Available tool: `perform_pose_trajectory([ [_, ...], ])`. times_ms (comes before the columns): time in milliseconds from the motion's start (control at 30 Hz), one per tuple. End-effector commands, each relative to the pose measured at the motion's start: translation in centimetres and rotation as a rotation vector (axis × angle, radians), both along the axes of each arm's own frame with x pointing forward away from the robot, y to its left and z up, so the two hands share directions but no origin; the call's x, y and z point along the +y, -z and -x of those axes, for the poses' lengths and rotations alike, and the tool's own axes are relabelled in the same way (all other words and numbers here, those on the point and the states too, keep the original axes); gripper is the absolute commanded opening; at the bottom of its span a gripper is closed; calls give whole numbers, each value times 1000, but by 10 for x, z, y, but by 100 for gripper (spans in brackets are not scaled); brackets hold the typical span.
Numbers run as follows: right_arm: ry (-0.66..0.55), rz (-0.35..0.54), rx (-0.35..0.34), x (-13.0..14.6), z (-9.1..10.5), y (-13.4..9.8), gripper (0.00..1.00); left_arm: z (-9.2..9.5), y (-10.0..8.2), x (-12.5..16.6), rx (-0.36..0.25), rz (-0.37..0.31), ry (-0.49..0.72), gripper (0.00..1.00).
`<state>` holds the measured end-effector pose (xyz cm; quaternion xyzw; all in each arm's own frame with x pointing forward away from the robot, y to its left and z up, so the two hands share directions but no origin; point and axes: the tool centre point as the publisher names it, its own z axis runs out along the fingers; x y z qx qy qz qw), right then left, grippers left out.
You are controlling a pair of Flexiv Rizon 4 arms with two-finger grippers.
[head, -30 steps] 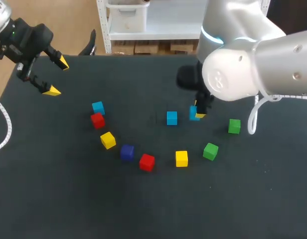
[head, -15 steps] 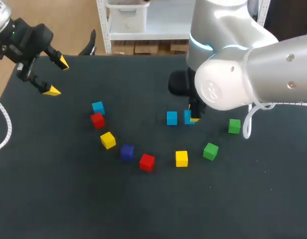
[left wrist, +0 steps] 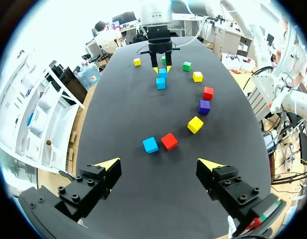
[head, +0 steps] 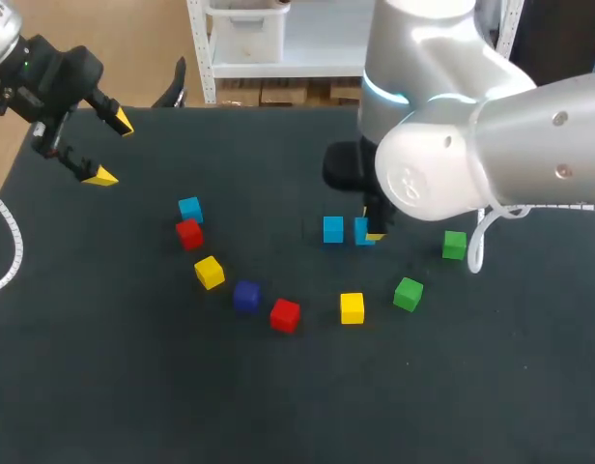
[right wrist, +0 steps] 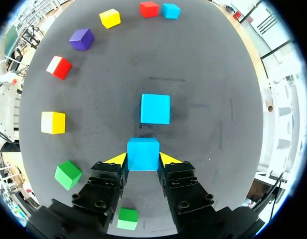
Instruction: Place the blue cubes, place green cubes on the blue cubes, place the yellow cubes on the green cubes, then place the red cubes on the yellow cubes, and place purple cube on the red cubes.
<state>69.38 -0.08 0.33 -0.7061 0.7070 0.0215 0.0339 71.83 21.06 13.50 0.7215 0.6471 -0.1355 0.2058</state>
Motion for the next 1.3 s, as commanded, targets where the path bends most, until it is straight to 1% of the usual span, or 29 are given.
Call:
perform_pose_trajectory([
  [33,0,2,-2,2,-2,1,0,0,0,1,-2,1,2,100],
  [433,5,9,-2,0,-6,3,0,0,0,1,-2,1,2,100],
  [1300,5,0,5,1,-8,6,0,0,0,1,-2,1,2,100],
])
